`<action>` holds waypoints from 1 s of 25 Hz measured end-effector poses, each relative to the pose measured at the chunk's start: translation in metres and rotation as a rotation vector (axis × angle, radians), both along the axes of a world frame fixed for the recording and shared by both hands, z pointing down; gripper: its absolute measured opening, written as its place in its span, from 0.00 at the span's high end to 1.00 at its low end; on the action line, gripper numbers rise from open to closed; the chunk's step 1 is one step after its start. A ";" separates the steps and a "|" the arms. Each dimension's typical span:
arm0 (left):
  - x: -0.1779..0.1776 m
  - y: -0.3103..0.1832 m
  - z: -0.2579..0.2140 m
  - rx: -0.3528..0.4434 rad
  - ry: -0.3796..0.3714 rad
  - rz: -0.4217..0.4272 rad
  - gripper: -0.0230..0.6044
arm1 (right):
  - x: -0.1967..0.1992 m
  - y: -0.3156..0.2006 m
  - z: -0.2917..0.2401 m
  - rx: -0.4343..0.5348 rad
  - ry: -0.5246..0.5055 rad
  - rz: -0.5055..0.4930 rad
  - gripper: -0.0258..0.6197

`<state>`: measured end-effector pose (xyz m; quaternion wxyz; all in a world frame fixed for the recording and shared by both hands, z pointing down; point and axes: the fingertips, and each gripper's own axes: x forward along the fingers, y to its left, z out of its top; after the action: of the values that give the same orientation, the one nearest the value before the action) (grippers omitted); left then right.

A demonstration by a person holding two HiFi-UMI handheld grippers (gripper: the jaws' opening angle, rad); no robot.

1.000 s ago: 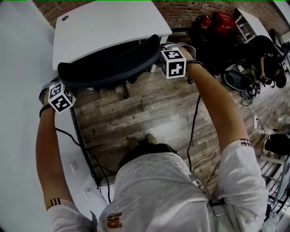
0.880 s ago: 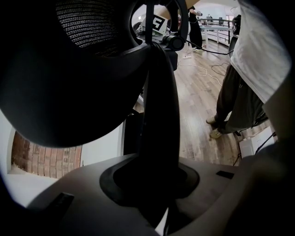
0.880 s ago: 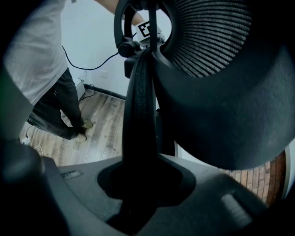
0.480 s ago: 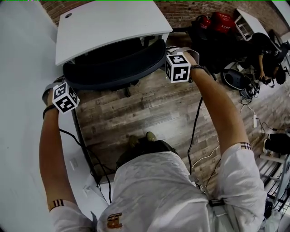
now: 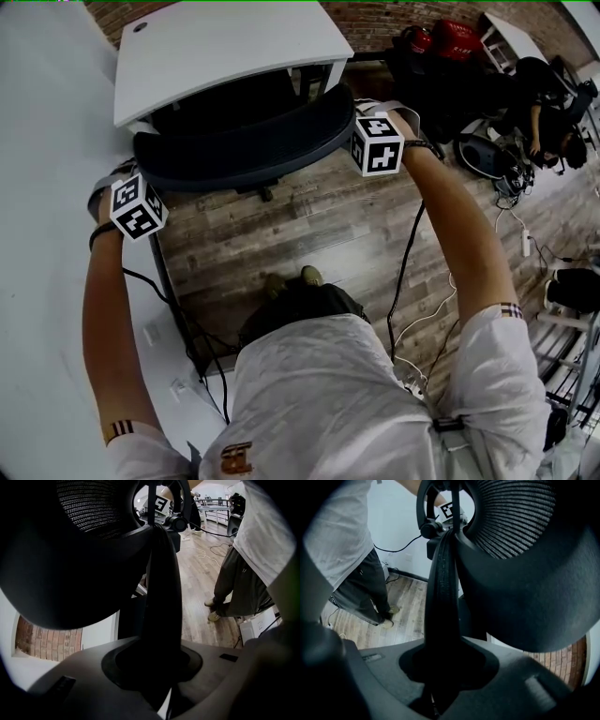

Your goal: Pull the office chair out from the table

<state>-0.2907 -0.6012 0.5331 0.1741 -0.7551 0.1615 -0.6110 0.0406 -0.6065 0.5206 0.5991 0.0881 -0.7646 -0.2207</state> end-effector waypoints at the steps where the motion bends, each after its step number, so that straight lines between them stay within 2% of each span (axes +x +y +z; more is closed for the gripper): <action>1: 0.001 0.004 0.000 0.002 0.001 -0.001 0.80 | 0.001 0.004 0.000 0.001 -0.001 0.000 0.81; 13: 0.011 0.084 0.000 -0.006 0.003 -0.021 0.80 | 0.012 0.079 -0.002 0.000 -0.005 -0.014 0.81; 25: 0.028 0.170 -0.009 0.020 0.002 -0.042 0.79 | 0.027 0.160 -0.003 0.007 -0.010 -0.039 0.81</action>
<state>-0.2624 -0.4316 0.5242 0.1688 -0.7506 0.1837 -0.6119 0.0675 -0.4466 0.5180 0.5906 0.0763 -0.7683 -0.2348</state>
